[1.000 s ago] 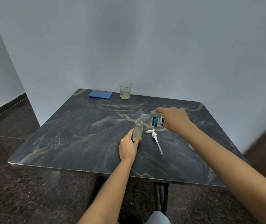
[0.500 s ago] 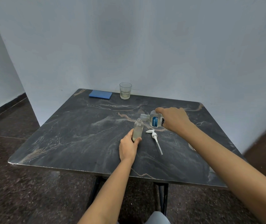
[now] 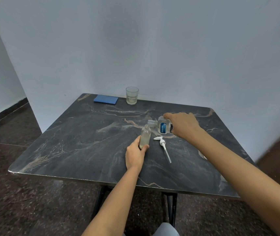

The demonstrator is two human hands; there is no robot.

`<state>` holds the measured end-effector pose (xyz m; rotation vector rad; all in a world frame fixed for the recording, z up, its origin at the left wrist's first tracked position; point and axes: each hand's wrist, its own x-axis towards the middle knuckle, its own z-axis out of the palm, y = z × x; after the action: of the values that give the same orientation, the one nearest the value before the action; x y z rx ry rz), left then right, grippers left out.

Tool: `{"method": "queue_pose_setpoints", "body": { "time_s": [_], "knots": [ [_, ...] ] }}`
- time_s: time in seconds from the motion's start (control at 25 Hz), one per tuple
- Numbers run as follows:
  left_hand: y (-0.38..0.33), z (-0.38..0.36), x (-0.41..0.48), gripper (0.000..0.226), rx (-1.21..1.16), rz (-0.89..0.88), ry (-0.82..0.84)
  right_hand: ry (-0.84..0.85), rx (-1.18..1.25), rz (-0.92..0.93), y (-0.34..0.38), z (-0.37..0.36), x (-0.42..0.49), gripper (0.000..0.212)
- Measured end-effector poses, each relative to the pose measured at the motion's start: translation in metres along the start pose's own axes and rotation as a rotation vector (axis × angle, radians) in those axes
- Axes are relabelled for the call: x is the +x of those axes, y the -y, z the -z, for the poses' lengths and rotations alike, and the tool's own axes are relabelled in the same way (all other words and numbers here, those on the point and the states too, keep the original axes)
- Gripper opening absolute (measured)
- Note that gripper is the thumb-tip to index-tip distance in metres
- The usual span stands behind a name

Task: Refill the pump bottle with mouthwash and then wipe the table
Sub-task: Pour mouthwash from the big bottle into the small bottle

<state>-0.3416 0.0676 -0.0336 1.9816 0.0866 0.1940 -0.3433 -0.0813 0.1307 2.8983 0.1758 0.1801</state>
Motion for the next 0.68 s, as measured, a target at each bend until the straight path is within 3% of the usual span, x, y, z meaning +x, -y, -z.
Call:
{"method": "queue_pose_setpoints", "body": {
  "time_s": [0.68],
  "knots": [
    [-0.0002,-0.0002,0.0005,0.051,0.026,0.011,0.005,-0.007,-0.008,-0.006,0.0010,0.0018,-0.0002,0.051]
  ]
}}
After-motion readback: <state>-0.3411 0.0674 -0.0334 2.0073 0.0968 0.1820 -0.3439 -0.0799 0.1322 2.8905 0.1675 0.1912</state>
